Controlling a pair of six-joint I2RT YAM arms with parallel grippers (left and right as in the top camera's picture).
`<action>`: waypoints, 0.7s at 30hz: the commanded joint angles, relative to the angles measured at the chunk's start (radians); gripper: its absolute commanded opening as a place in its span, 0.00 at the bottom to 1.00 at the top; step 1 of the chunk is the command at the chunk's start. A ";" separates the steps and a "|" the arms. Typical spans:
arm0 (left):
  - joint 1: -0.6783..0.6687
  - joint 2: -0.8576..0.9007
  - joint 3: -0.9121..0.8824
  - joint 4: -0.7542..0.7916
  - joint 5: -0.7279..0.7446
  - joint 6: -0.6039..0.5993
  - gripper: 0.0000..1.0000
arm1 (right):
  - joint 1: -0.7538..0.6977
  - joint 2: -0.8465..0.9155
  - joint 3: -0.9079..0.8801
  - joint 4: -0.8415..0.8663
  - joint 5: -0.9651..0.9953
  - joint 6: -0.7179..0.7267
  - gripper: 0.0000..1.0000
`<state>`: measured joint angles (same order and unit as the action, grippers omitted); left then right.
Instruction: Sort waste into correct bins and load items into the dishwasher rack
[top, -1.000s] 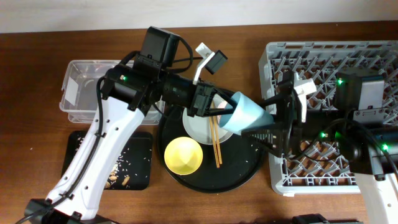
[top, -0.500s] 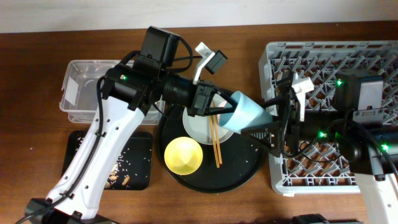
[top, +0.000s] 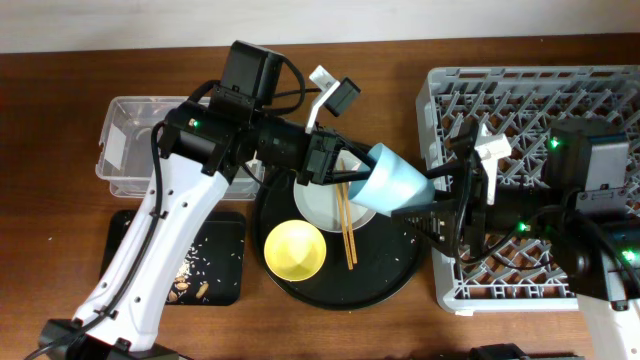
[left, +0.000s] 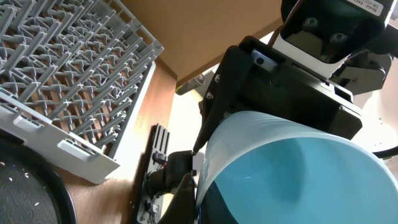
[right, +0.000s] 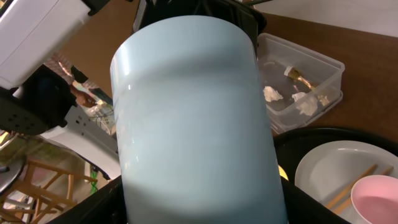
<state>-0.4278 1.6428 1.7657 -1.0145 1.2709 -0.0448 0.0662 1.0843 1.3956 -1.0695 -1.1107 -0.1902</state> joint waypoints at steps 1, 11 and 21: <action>0.012 0.003 0.003 -0.002 -0.022 0.020 0.01 | 0.003 -0.011 0.009 0.016 0.024 0.012 0.68; 0.012 0.003 0.003 -0.121 -0.301 0.025 0.07 | 0.003 -0.011 0.009 0.118 0.082 0.072 0.67; 0.012 0.002 0.003 -0.092 -0.307 0.039 0.06 | 0.003 -0.011 0.009 0.103 0.140 0.072 0.67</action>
<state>-0.4210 1.6440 1.7676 -1.1313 0.9859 -0.0250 0.0715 1.0843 1.3922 -0.9573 -0.9878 -0.1268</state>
